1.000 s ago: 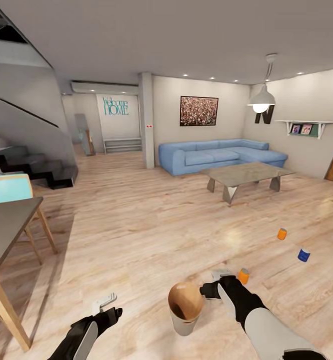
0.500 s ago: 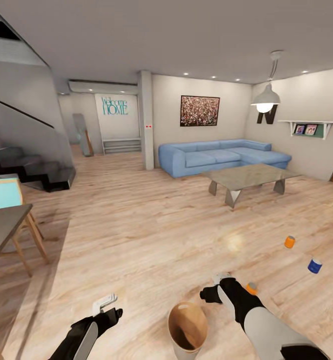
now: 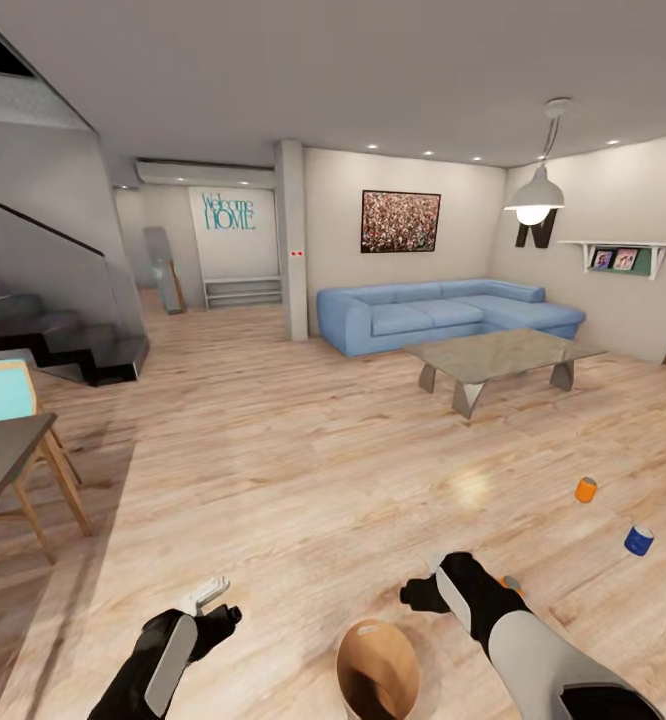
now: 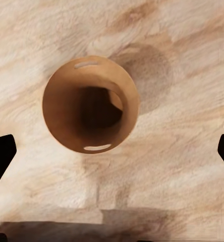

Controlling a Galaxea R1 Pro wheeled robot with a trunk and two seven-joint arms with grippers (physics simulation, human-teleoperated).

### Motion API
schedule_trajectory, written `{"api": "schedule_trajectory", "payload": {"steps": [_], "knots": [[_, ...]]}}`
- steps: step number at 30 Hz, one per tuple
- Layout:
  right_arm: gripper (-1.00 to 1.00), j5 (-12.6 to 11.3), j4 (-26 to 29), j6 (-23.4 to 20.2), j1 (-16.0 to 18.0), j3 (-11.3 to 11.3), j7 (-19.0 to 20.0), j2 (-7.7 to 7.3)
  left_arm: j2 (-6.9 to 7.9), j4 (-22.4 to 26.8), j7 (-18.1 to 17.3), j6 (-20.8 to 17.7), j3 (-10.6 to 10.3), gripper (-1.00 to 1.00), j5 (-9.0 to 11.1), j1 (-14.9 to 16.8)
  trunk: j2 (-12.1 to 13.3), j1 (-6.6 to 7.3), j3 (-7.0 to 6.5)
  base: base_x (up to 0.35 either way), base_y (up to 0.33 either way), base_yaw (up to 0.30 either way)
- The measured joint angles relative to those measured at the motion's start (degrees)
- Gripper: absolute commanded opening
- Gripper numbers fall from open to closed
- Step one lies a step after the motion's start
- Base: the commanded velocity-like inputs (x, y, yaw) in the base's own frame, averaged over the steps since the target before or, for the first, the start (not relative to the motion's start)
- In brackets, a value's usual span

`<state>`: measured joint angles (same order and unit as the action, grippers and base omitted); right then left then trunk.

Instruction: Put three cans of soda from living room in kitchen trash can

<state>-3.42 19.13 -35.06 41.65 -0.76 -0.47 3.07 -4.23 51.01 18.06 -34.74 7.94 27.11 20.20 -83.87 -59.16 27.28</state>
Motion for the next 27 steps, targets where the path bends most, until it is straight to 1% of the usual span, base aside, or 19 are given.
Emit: {"api": "schedule_trajectory", "payload": {"steps": [1,2,3,6,11,21,27], "knots": [[1.0,-0.2,0.0,-0.1,0.0,0.0,0.0,-0.02,0.07,0.3,0.4,-0.8,-0.4,1.0,0.7,0.0,-0.4,-0.22,0.18,0.004,0.0,0.0],[1.0,-0.6,-0.3,-0.5,0.3,0.0,0.0,-0.04,0.2,0.7,0.7,-1.8,-1.5,1.0,1.8,0.0,-0.8,-0.44,0.36,0.003,0.0,0.0],[1.0,-0.7,-0.5,-0.7,0.4,0.0,0.0,-0.05,0.25,0.8,0.6,-2.2,-2.1,1.0,2.2,0.1,-1.2,-0.66,0.54,0.002,0.0,0.0],[1.0,-1.0,-1.3,-1.8,0.8,0.0,0.0,-0.09,0.35,0.9,-0.1,-3.0,-3.1,1.0,3.0,0.3,-2.4,-1.32,1.08,0.002,0.0,0.0],[1.0,-1.2,-2.2,-3.1,1.3,0.1,0.0,-0.09,0.47,0.7,-0.9,-3.6,-3.9,1.0,3.7,1.8,-4.4,-2.42,1.97,0.0,0.0,0.0],[1.0,-1.2,-2.2,-3.1,1.4,0.1,-0.1,-0.13,0.06,0.7,-1.1,-3.5,-4.0,1.0,4.0,2.0,-8.4,-4.61,3.77,0.0,0.0,0.0],[1.0,-1.0,-2.1,-3.1,1.4,0.1,-0.1,-0.2,0.27,0.5,-1.3,-3.3,-4.0,1.0,4.0,2.0,-10.8,-5.93,4.85,0.0,0.0,0.0]]}}
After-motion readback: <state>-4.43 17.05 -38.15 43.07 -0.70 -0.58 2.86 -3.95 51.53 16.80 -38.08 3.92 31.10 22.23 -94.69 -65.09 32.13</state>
